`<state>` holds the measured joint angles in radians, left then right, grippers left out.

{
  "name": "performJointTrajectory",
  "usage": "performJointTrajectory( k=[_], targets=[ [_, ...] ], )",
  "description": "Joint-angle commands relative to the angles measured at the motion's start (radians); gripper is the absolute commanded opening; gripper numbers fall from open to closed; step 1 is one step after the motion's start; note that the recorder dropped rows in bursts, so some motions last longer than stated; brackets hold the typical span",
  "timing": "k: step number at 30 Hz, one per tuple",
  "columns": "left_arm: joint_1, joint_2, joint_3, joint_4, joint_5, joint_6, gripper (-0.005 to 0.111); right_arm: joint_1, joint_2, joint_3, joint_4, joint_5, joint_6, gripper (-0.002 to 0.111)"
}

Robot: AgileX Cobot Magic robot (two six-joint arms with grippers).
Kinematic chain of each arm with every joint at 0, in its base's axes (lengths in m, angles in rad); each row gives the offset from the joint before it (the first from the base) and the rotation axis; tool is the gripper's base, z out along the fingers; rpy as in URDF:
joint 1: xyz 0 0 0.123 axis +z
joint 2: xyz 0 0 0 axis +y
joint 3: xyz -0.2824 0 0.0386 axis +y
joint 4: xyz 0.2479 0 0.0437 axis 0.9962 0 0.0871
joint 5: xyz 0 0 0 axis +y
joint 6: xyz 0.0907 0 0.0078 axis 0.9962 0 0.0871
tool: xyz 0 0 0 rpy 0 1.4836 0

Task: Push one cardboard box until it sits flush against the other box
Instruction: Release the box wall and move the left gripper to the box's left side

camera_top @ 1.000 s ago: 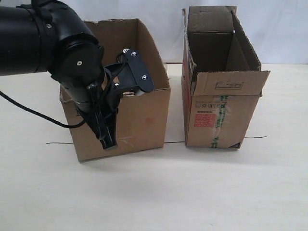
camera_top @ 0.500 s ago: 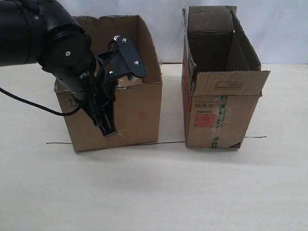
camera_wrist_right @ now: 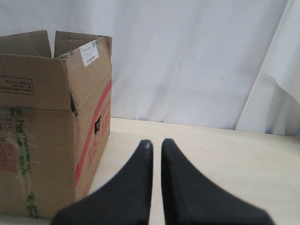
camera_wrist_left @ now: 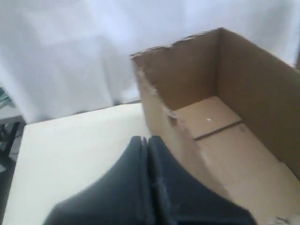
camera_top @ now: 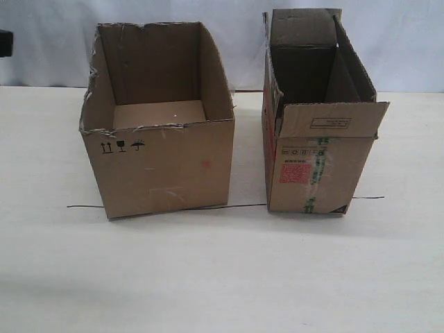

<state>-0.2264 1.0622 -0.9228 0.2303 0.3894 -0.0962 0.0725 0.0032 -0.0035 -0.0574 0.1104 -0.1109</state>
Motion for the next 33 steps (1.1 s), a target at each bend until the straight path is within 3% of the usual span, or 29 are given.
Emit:
performJointTrajectory(
  k=[1,4,9,14,19,22,25,33],
  targets=[
    [0.22,0.019,0.145,-0.074,-0.271,-0.073,0.0,-0.005,-0.003,0.004,0.002,0.001,-0.003,0.005],
    [0.278,0.118,0.191,-0.12,-0.431,-0.084,0.0,-0.005,-0.003,0.004,0.002,0.001,-0.003,0.005],
    [0.294,0.381,0.191,-0.118,-0.67,-0.098,0.0,-0.005,-0.003,0.004,0.002,0.001,-0.003,0.005],
    [0.344,0.537,0.191,-0.082,-0.838,-0.257,0.0,-0.005,-0.003,0.004,0.002,0.001,-0.003,0.005],
    [0.443,0.714,0.145,0.34,-1.09,-0.741,0.0,-0.005,-0.003,0.004,0.002,0.001,-0.003,0.005],
    [0.489,0.821,0.038,0.659,-1.127,-1.014,0.0,-0.005,-0.003,0.004,0.002,0.001,-0.003,0.005],
    [0.499,0.913,-0.072,0.862,-1.143,-1.166,0.0,-0.005,-0.003,0.004,0.002,0.001,-0.003,0.005],
    [0.497,1.111,-0.265,0.94,-1.397,-1.293,0.0,-0.005,-0.003,0.004,0.002,0.001,-0.003,0.005]
  ],
)
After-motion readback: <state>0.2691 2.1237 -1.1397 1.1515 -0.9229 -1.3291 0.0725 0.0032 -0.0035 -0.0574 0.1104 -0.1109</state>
